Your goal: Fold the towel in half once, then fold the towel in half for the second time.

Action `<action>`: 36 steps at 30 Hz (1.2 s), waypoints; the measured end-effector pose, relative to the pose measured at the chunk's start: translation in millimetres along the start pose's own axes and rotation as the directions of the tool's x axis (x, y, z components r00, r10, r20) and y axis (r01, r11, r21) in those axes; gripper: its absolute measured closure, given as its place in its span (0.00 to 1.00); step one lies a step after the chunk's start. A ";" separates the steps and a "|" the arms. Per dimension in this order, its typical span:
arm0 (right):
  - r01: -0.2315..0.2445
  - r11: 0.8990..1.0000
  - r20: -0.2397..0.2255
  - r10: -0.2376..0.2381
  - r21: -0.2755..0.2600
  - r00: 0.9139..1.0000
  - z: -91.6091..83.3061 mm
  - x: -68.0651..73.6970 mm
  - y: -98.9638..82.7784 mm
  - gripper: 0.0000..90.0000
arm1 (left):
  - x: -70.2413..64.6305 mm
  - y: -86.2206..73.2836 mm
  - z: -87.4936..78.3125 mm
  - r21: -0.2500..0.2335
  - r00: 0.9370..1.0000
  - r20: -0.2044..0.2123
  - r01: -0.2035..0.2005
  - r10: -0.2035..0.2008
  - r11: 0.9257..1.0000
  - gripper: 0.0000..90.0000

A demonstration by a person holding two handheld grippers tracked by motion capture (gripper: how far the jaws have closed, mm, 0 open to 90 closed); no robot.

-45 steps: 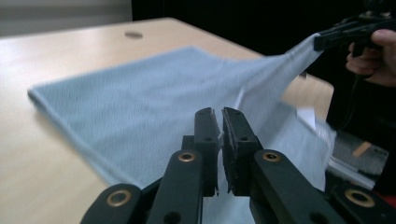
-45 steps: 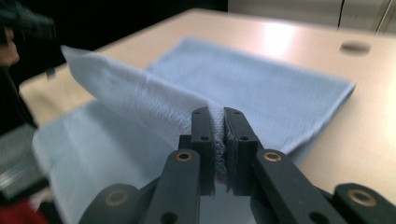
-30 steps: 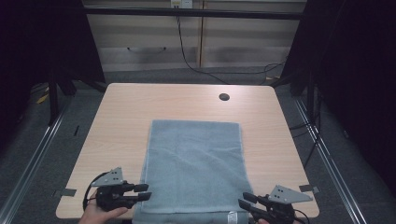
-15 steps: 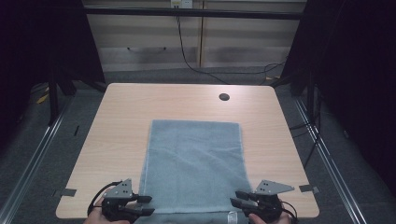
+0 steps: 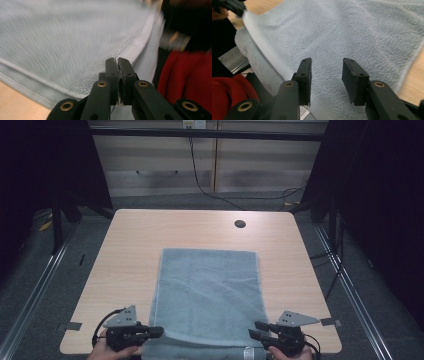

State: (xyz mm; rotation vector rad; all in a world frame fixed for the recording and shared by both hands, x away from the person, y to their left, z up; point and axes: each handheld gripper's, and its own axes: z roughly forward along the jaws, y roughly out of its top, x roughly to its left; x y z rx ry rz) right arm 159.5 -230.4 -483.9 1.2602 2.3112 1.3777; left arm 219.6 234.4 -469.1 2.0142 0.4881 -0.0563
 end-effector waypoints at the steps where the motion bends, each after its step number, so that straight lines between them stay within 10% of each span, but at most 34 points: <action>1: -0.006 1.000 0.002 0.006 -0.004 1.000 -1.2 -0.6 0.6 0.66 | -0.1 2.0 -5.6 -0.019 1.000 -0.018 -0.007 0.006 1.000 0.97; 4: -0.007 1.000 0.014 0.007 -0.010 1.000 -2.1 -1.7 1.1 0.66 | 4.0 -0.9 -17.0 -0.037 0.999 -0.042 0.008 -0.009 0.999 0.97; 8: -0.008 1.000 0.013 0.008 -0.007 1.000 -1.6 -1.8 1.6 0.65 | 4.9 -19.2 -5.5 0.086 1.000 -0.007 0.021 -0.021 0.996 0.94; 12: 0.014 1.000 0.022 -0.014 0.002 1.000 1.4 -2.3 7.7 0.64 | 7.9 -12.2 2.4 0.089 1.000 0.005 0.030 -0.030 0.996 0.73; 25: 0.007 1.000 0.056 -0.008 0.021 0.998 70.0 -51.7 60.7 0.68 | 93.1 32.5 56.1 0.095 0.980 -0.172 0.120 -0.103 0.988 0.72; 36: -0.015 0.995 0.055 0.009 0.102 0.998 89.7 -57.2 57.6 0.61 | 81.2 12.3 54.0 0.135 0.979 -0.194 0.096 -0.068 0.986 0.76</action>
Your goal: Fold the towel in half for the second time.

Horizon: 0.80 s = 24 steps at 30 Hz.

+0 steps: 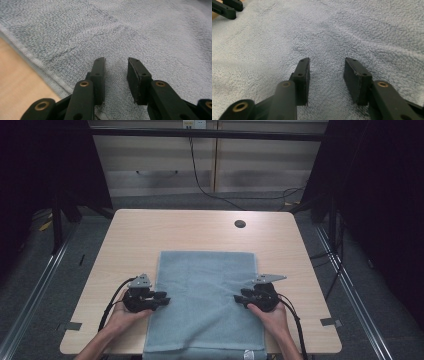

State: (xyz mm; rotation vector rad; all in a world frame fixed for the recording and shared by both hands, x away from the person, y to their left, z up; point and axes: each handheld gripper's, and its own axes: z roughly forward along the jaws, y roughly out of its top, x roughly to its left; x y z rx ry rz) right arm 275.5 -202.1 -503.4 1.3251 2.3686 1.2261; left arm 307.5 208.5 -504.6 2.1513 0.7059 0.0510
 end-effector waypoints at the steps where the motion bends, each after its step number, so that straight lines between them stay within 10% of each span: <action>1: 0.007 1.000 -0.003 -0.007 0.001 1.000 -1.3 2.9 -3.0 0.61 | -2.7 -2.9 -2.4 -0.002 1.000 0.004 0.005 -0.005 1.000 0.76; 12: 0.083 0.996 -0.063 -0.080 0.031 0.995 -27.8 40.3 -35.4 0.61 | -50.8 -37.4 -31.2 0.022 0.997 0.072 0.005 -0.006 1.000 0.77; 24: 0.112 0.992 -0.104 -0.105 0.064 0.989 -44.4 60.4 -45.5 0.58 | -58.7 -41.9 -45.0 0.012 0.994 0.109 0.002 -0.003 1.000 0.71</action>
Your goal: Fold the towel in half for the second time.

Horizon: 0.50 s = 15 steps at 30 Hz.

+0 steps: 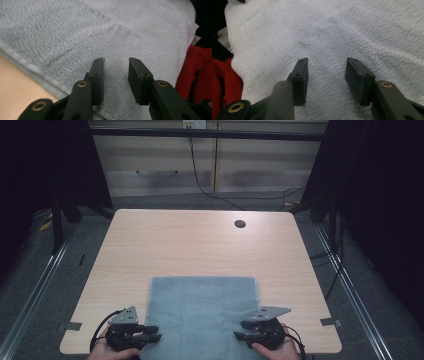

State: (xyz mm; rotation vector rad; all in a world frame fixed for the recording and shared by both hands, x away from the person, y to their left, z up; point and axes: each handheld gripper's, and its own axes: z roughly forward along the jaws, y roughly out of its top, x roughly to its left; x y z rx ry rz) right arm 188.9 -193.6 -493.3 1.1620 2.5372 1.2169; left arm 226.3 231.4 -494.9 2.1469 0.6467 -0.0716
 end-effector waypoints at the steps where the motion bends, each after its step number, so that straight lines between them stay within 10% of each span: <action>1: -0.001 1.000 0.013 0.002 -0.022 1.000 -1.9 -4.1 3.7 0.58 | 3.7 4.4 -2.8 -0.018 1.000 -0.007 0.003 -0.003 1.000 0.69; 7: -0.020 0.991 0.126 0.036 -0.130 0.991 -4.6 -54.6 41.8 0.59 | 48.0 32.8 -7.1 -0.094 0.993 -0.099 0.055 -0.064 0.994 0.65; 15: -0.090 0.989 0.212 0.114 -0.120 0.971 18.9 -116.1 65.7 0.51 | 110.3 60.3 -3.2 -0.166 0.969 -0.180 0.138 -0.168 0.976 0.57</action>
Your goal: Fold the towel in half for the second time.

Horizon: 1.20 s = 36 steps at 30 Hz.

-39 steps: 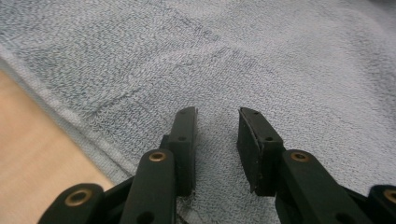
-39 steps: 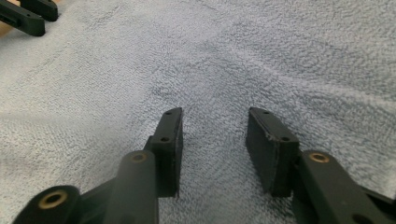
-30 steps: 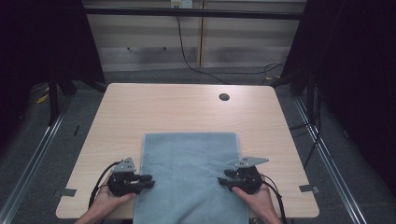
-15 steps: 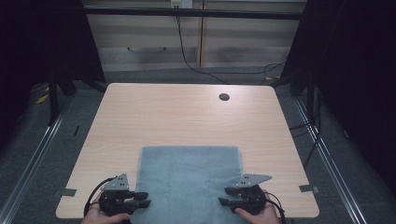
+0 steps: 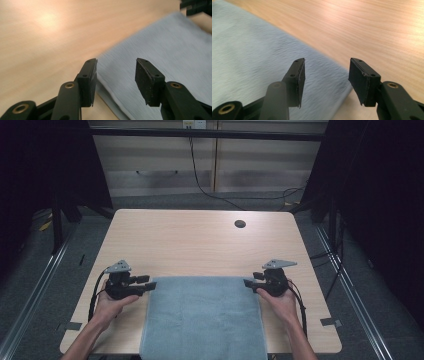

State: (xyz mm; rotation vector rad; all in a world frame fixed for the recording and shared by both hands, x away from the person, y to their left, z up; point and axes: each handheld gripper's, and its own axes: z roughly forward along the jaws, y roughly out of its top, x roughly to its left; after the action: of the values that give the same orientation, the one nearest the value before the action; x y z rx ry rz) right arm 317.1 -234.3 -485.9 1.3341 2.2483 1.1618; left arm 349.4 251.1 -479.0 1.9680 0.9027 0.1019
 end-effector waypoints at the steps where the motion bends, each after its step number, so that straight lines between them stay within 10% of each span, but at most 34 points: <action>1: -0.014 1.000 0.000 0.014 0.010 1.000 3.4 -3.5 -0.5 0.49 | 4.8 2.3 3.0 0.011 1.000 -0.020 0.005 -0.005 1.000 0.55; 13: -0.054 0.997 -0.041 0.056 0.054 0.998 21.8 -18.7 -0.8 0.53 | 20.0 -2.2 34.0 0.079 0.999 -0.016 0.039 -0.037 0.996 0.43; 16: -0.046 0.996 -0.045 0.049 0.073 0.998 22.9 -16.7 -2.3 0.60 | 15.5 -2.0 38.4 0.100 1.000 0.010 0.012 -0.013 0.995 0.48; 20: -0.029 0.996 -0.079 0.035 0.081 0.996 23.6 -11.8 -1.6 0.85 | 11.3 -2.7 40.9 0.118 1.000 0.019 -0.021 0.019 0.993 0.81; 36: -0.018 0.990 -0.103 0.003 -0.141 0.995 -30.4 -11.2 57.6 0.94 | 4.0 55.8 5.9 -0.106 0.999 0.046 0.008 -0.003 0.994 0.95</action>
State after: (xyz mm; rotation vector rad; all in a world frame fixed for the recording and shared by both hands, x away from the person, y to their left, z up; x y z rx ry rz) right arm 340.1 -244.3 -424.7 1.2591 2.1827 1.3960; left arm 385.6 233.1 -439.8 1.8621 0.8561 0.0991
